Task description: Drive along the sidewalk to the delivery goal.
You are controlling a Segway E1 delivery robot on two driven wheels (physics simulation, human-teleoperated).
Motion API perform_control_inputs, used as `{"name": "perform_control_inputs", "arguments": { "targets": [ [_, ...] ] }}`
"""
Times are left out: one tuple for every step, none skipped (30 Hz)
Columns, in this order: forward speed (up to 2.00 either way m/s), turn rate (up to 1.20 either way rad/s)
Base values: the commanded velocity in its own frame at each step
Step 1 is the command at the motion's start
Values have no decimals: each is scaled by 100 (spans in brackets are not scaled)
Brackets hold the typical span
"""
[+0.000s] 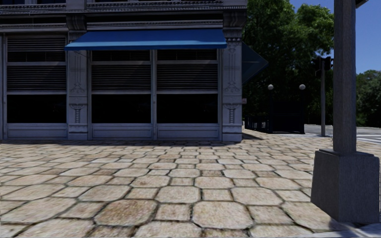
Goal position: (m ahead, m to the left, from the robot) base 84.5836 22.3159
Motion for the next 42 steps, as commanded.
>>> {"name": "perform_control_inputs", "arguments": {
  "targets": [
    [200, 45],
    [200, 45],
    [200, 46],
    [200, 46],
    [200, 46],
    [200, 46],
    [200, 46],
    [200, 48],
    [200, 48],
    [200, 51],
    [200, 54],
    [200, 56],
    [200, 56],
    [200, 57],
    [200, 59],
    [200, 59],
    [200, 60],
    [200, 61],
    [200, 61],
    [200, 61],
    [200, 61],
    [200, 61],
    [196, 61],
    [196, 61],
    [192, 61],
    [191, 61],
    [191, 61],
    [190, 61],
    [190, 61],
    [190, 61],
    [190, 61],
    [190, 61],
    [190, 61],
    [190, 61],
    [190, 61],
    [190, 61],
    [190, 61],
    [190, 61],
    [190, 62],
    [190, 66],
    [190, 66],
    [190, 69]
  ]
}}
